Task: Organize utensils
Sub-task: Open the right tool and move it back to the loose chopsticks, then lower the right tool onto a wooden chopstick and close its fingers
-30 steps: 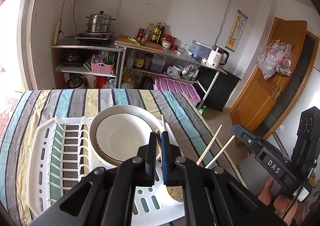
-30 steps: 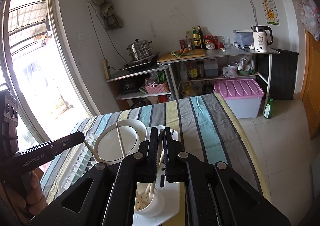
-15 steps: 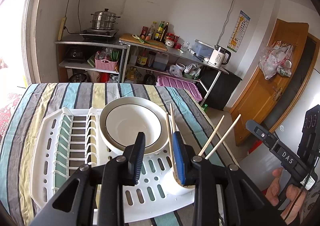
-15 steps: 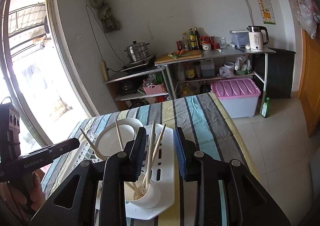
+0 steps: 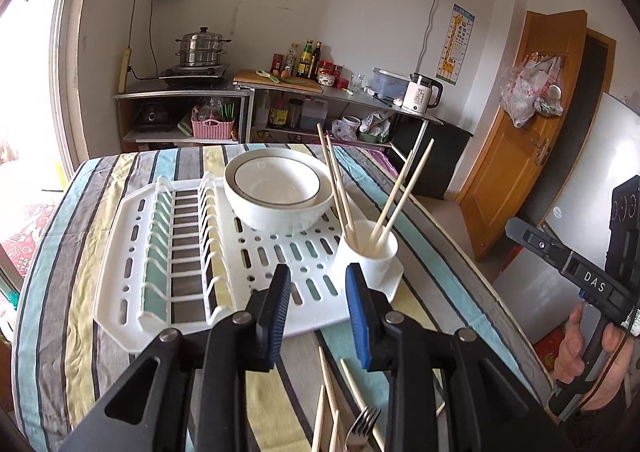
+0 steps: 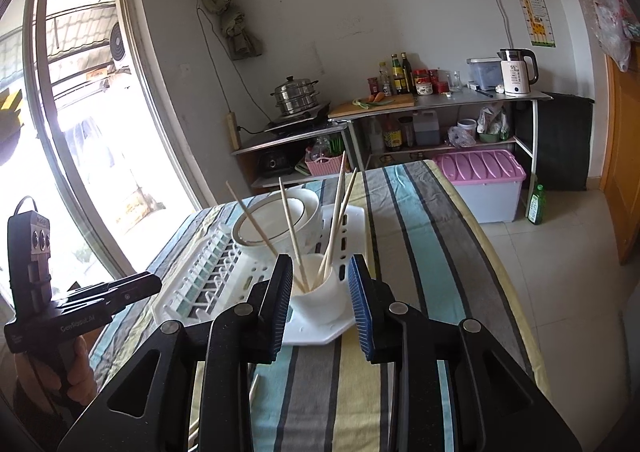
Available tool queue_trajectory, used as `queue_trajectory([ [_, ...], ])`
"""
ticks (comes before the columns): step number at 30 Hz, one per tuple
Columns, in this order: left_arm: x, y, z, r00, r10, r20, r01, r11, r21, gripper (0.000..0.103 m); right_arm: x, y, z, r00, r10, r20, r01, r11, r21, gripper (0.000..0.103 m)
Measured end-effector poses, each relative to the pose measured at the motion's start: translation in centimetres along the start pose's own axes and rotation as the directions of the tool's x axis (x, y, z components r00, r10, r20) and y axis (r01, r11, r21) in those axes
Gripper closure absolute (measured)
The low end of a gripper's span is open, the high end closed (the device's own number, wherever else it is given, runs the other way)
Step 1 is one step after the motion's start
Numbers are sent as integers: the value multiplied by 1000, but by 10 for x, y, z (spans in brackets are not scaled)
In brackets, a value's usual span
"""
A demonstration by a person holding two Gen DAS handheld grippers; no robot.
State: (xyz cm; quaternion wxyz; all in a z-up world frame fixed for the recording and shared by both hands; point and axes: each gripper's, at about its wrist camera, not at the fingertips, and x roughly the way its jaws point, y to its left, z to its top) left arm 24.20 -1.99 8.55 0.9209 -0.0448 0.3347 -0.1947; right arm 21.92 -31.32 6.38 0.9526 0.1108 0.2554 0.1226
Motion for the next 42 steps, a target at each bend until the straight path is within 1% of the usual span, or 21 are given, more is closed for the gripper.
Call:
queue_trajectory([
  [4,-15,0,-28,1000,-2,-15,2,1000,15,73,-17,6,-26,999,17,-27,-17,1000,5,73],
  [9,-31,1,-58,1000,-2,-31,3,1000,8,73,-35,10,-54,998,30,-58,-30,999,12,73],
  [15,-46,5,-90,999,4,-49,-4,1000,-10,73,-51,8,-83,995,50,-88,-45,998,52,73],
  [18,-50,4,-102,998,11,-59,-11,1000,-10,73,-53,6,-97,992,54,-116,-47,997,65,73],
  [23,-49,3,-112,997,15,-81,-15,1000,-3,73,-48,4,-117,984,64,-168,-51,995,83,73],
  [29,-40,5,-119,994,20,-104,-21,1000,-5,73,-40,3,-129,974,58,-220,-38,995,95,73],
  [36,-22,6,-119,988,32,-153,-31,999,9,73,-21,0,-142,953,44,-301,-5,992,127,73],
  [42,0,11,-116,980,24,-199,-24,1000,0,73,-12,13,-140,947,91,-307,-57,991,119,73],
])
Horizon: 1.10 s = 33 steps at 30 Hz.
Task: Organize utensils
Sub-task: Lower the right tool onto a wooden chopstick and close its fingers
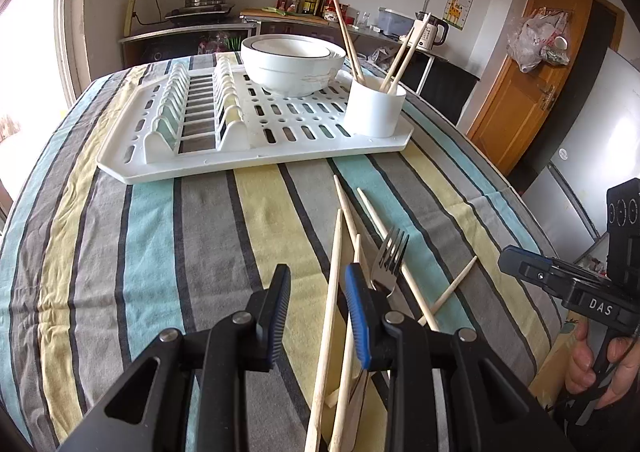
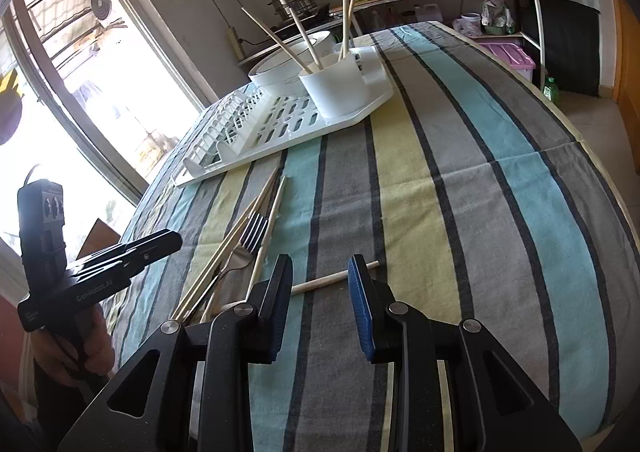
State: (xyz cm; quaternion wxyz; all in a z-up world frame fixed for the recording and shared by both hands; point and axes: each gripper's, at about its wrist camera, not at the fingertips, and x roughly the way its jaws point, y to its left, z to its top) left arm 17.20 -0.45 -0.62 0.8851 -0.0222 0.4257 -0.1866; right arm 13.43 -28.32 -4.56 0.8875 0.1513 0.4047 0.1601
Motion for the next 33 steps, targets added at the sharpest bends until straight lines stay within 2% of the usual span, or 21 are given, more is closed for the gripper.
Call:
queue_trajectory([
  [8,27,-2,10,998,12,-61,-10,999,37,73,24,19,10,998,50,-30,-52,997,-54,73],
  [15,38,-9,16,996,6,-89,1,998,69,73,31,19,15,998,60,-35,-62,997,-55,73],
  [21,53,-14,20,991,30,-129,-17,995,98,73,33,17,16,997,62,-37,-64,997,-50,73],
  [26,57,-22,21,990,78,-116,-60,987,152,73,37,18,18,996,74,-46,-77,995,-56,73],
  [29,57,-24,18,987,120,-103,-99,977,190,83,41,20,20,995,87,-55,-90,994,-69,73],
  [33,54,-17,17,987,125,-99,-106,979,175,94,52,23,24,991,105,-81,-113,989,-91,73],
])
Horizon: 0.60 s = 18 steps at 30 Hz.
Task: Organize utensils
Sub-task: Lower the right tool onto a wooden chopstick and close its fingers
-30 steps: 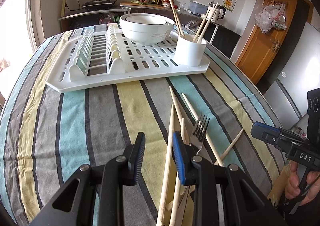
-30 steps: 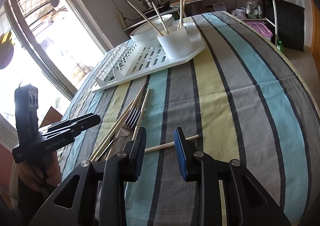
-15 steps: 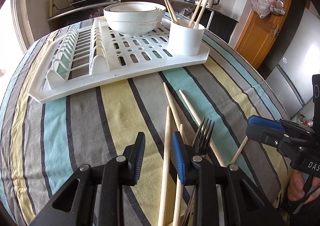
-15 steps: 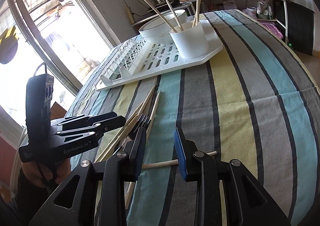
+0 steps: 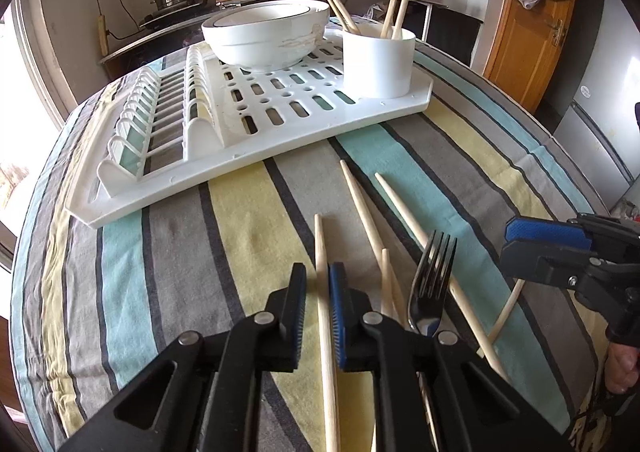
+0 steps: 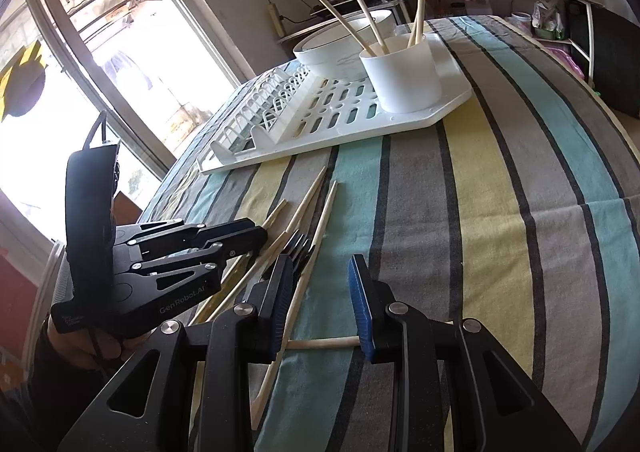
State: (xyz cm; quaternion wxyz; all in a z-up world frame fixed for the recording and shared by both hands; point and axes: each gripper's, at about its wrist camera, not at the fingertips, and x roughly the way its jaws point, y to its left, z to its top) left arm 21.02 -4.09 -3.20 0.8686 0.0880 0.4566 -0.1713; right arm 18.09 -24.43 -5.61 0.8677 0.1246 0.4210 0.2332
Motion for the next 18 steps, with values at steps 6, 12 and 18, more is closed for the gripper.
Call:
queue_trajectory([
  [6,-3,12,-5,1000,-8,4,8,1000,-25,96,19,0,8,998,23,-52,-24,999,-35,73],
  [12,-5,16,-7,1000,-22,12,22,999,-36,96,29,1,13,996,52,-71,-56,997,-50,73],
  [18,-5,16,-7,999,-29,14,30,999,-40,96,33,5,14,993,83,-87,-90,993,-80,73],
])
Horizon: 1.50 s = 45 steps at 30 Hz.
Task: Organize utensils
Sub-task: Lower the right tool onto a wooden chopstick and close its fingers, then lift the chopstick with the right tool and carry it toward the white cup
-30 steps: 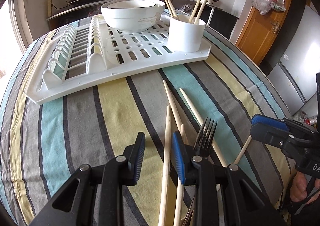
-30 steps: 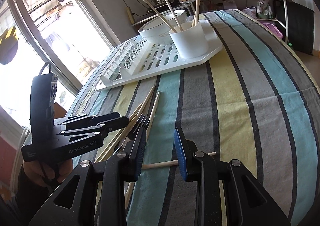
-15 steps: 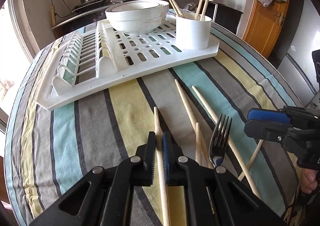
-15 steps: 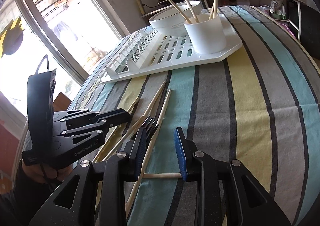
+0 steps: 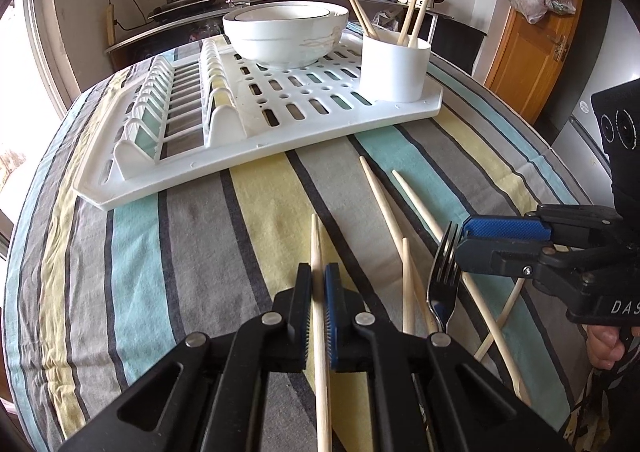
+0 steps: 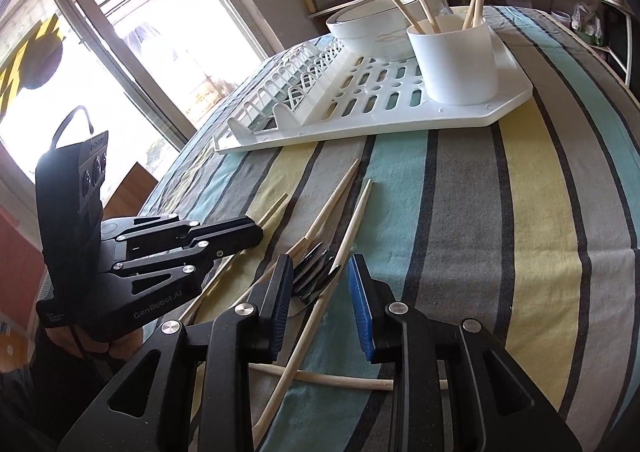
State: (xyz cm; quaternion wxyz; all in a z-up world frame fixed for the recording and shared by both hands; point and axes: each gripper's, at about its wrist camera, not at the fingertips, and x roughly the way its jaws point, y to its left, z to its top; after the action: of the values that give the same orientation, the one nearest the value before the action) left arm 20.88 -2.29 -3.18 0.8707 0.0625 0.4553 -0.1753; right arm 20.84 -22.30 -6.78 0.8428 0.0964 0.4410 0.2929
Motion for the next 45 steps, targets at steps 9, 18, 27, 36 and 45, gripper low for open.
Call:
queue_trajectory([
  [9,0,1,0,1000,-8,1,8,1000,-7,96,9,0,1,1000,15,-19,-15,1000,-14,88],
  [18,1,0,1,1000,-2,-3,2,1000,-2,96,0,5,3,1000,21,5,-21,999,-41,95],
  [27,-8,5,2,1000,-29,7,29,999,-21,96,-19,18,8,999,25,43,-22,997,-71,97],
  [36,-37,17,7,996,-33,80,37,998,-56,97,-49,39,21,993,-24,113,40,989,-142,100],
  [45,-59,27,10,990,-35,137,47,995,-88,97,-74,57,28,981,-65,182,101,975,-198,102],
])
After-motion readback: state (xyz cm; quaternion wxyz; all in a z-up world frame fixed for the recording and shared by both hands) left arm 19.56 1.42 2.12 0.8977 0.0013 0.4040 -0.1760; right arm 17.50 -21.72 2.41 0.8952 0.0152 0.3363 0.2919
